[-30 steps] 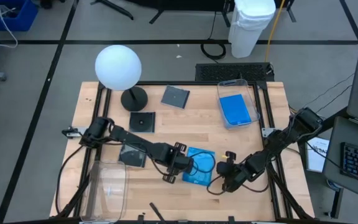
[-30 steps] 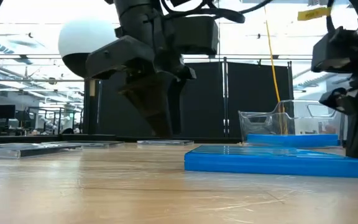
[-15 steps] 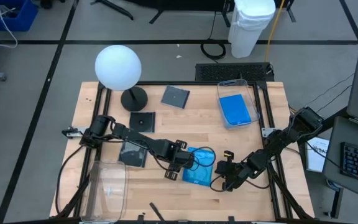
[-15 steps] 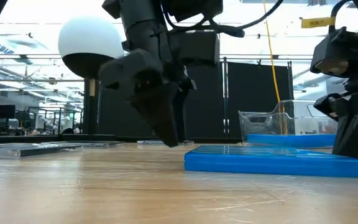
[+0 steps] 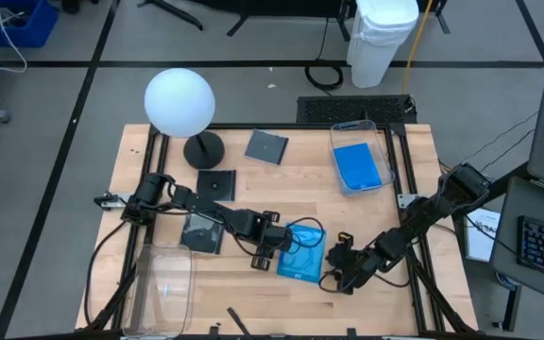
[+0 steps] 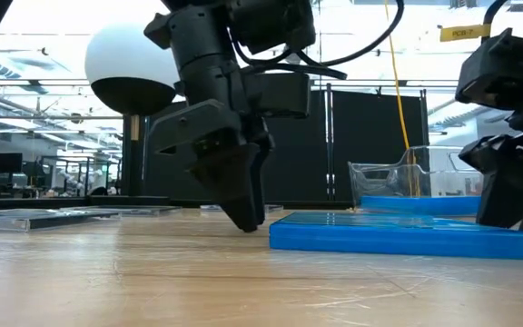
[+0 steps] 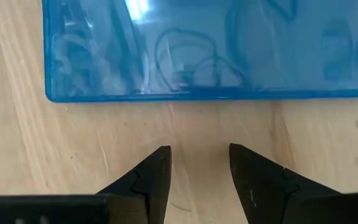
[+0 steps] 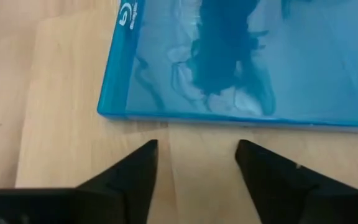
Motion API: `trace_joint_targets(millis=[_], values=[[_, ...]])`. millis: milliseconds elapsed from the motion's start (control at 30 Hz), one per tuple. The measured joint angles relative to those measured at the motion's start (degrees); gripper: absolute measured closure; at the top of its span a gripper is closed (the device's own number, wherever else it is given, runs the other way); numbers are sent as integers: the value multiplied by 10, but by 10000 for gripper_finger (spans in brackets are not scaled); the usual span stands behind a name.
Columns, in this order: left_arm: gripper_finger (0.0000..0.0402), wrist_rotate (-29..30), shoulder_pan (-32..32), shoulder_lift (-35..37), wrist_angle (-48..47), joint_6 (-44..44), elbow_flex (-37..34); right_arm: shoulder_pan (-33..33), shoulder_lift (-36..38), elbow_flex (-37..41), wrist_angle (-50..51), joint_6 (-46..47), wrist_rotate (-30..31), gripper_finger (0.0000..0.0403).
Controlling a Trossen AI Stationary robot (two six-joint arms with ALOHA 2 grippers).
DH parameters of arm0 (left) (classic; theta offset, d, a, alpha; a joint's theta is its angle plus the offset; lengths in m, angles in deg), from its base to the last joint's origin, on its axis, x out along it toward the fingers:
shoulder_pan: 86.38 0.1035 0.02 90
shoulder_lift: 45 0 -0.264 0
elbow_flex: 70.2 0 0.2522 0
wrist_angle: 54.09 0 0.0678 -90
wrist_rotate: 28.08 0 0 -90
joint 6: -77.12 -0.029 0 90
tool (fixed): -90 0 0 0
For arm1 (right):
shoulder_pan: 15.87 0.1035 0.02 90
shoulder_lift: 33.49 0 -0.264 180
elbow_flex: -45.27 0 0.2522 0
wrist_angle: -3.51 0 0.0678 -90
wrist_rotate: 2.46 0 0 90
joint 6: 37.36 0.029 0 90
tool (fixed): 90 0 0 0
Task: Pick & place jewel cases by type
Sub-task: Put the blue CD case into the top transparent bin
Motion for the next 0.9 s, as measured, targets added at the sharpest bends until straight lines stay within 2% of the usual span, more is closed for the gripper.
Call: trace_joint_targets(millis=[167,367,533,700,900], values=[[231,-4,0,-1,25,4,-1,-3,-48,0,-28,12,34,152],[231,-3,0,-2,25,1,-2,-8,-99,0,-38,33,102,159],[231,-2,0,-2,24,1,-3,-8,-94,1,-79,-6,141,173],[231,-2,0,-2,22,6,-3,-10,-65,2,-134,-73,142,185],[231,-2,0,-2,20,18,-2,-11,-46,3,-139,-108,147,201]])
